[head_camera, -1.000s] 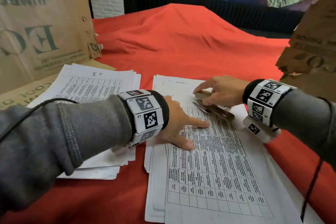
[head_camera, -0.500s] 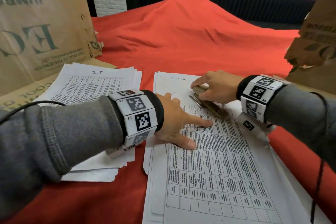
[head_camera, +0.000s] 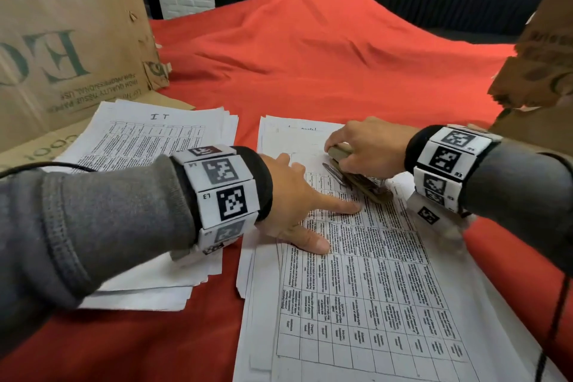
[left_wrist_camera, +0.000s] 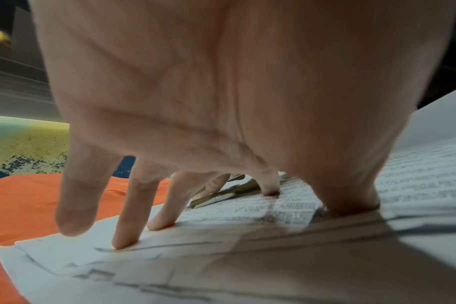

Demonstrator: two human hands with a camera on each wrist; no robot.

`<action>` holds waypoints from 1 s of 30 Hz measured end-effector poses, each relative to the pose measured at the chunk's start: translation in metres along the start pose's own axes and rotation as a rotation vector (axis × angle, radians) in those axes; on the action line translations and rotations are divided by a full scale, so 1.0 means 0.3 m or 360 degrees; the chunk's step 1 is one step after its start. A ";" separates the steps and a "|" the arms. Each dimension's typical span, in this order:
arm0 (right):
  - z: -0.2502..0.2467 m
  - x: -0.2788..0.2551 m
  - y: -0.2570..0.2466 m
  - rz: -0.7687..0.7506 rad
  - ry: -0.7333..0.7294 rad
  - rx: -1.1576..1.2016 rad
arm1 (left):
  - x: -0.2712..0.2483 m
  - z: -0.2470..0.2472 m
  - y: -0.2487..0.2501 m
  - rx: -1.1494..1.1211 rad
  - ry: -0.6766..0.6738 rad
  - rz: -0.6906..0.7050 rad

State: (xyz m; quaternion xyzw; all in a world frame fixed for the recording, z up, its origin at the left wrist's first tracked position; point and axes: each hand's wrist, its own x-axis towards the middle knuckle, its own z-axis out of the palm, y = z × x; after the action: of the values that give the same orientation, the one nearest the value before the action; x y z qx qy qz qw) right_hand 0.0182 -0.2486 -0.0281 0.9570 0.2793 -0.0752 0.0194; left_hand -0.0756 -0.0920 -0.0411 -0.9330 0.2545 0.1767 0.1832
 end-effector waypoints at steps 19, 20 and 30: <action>-0.001 0.039 -0.033 -0.0101 0.0056 -0.0042 | -0.003 0.002 0.002 0.0006 -0.0002 0.0000; 0.004 0.016 -0.026 -0.0114 0.0051 -0.0003 | -0.001 0.003 0.000 -0.0005 0.0016 -0.0002; -0.004 -0.044 -0.074 -0.0221 0.0047 0.0084 | -0.028 0.023 0.021 0.0033 0.0036 -0.0136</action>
State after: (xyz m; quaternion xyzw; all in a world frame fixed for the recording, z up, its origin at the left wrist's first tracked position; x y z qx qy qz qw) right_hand -0.0045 -0.2370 -0.0247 0.9366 0.3431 -0.0696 -0.0153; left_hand -0.0872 -0.0906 -0.0451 -0.9429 0.2184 0.1557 0.1974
